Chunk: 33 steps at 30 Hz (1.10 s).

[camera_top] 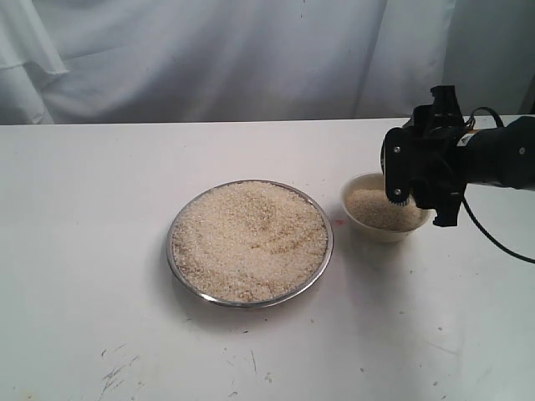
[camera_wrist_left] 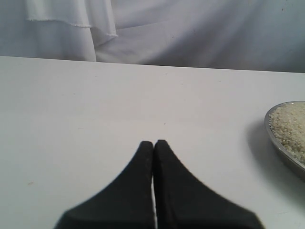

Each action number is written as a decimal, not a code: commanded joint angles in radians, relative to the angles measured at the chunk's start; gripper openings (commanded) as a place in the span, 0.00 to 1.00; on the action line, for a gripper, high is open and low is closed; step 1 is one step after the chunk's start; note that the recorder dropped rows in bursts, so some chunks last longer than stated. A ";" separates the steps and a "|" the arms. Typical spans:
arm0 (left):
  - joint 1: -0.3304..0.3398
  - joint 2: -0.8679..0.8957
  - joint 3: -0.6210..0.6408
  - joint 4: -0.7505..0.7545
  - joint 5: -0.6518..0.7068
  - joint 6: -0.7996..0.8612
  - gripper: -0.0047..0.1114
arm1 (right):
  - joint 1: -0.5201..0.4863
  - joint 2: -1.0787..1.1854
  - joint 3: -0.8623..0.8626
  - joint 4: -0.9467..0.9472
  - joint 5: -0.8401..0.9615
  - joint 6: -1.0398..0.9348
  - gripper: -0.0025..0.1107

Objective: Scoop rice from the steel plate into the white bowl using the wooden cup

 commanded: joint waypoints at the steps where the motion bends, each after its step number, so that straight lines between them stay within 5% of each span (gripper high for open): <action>1: -0.003 -0.004 0.005 0.001 -0.014 -0.001 0.04 | -0.006 -0.006 -0.010 0.014 -0.013 0.008 0.02; 33: -0.003 -0.004 0.005 0.001 -0.014 -0.001 0.04 | -0.006 -0.006 -0.010 -0.084 0.018 0.262 0.02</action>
